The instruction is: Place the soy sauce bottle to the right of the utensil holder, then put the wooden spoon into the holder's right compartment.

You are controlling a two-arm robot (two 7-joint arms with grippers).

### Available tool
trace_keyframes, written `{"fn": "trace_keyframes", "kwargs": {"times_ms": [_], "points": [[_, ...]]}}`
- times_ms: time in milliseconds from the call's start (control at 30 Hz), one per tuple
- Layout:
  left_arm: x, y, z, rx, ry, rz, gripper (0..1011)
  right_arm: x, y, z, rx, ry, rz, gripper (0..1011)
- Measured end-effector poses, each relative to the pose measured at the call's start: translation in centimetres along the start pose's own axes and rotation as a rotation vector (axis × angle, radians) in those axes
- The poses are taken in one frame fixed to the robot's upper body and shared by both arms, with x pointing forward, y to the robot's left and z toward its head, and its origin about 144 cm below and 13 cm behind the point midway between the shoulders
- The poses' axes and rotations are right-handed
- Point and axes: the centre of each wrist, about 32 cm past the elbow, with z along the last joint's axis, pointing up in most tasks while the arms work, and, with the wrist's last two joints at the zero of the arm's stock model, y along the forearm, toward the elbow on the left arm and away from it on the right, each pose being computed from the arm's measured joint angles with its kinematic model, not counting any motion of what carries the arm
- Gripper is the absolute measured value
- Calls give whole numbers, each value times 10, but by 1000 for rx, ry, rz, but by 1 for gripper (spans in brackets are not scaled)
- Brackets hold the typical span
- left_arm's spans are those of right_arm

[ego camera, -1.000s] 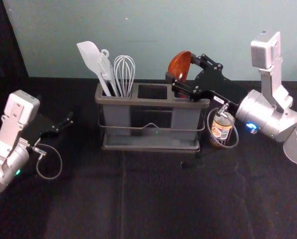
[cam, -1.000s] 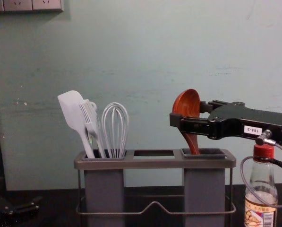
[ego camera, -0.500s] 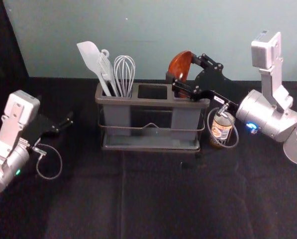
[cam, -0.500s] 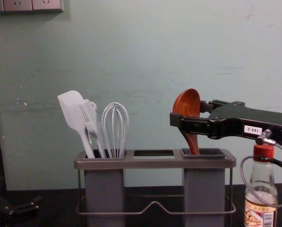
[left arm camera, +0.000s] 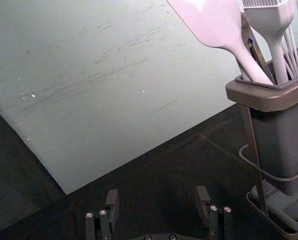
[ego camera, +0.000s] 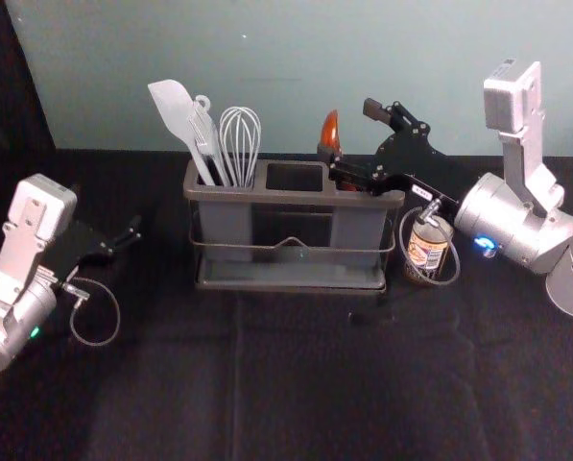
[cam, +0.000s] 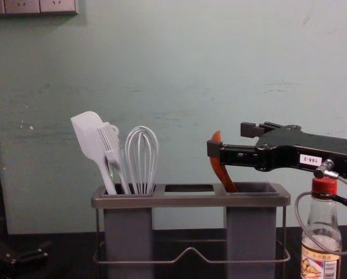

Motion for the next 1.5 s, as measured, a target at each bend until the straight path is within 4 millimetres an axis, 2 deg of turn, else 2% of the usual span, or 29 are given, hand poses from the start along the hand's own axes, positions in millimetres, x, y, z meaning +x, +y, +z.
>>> {"fn": "trace_keyframes", "kwargs": {"times_ms": [400, 767, 967, 1133, 1167, 1467, 1500], "points": [[0, 0, 0, 0, 0, 0, 1005, 0, 0, 0, -2, -1, -2, 1004], [0, 0, 0, 0, 0, 0, 1005, -6, -7, 17, 17, -22, -45, 1004], [0, 0, 0, 0, 0, 0, 1005, -10, -19, 33, 45, -31, -84, 1004], [0, 0, 0, 0, 0, 0, 1005, -19, -40, 48, 61, -30, -146, 1004], [0, 0, 0, 0, 0, 0, 1005, -19, -40, 48, 61, -30, -146, 1004], [0, 0, 0, 0, 0, 0, 1005, -47, -84, 60, 53, -64, -304, 1004], [0, 0, 0, 0, 0, 0, 1005, -47, -84, 60, 53, -64, -304, 1004]]}}
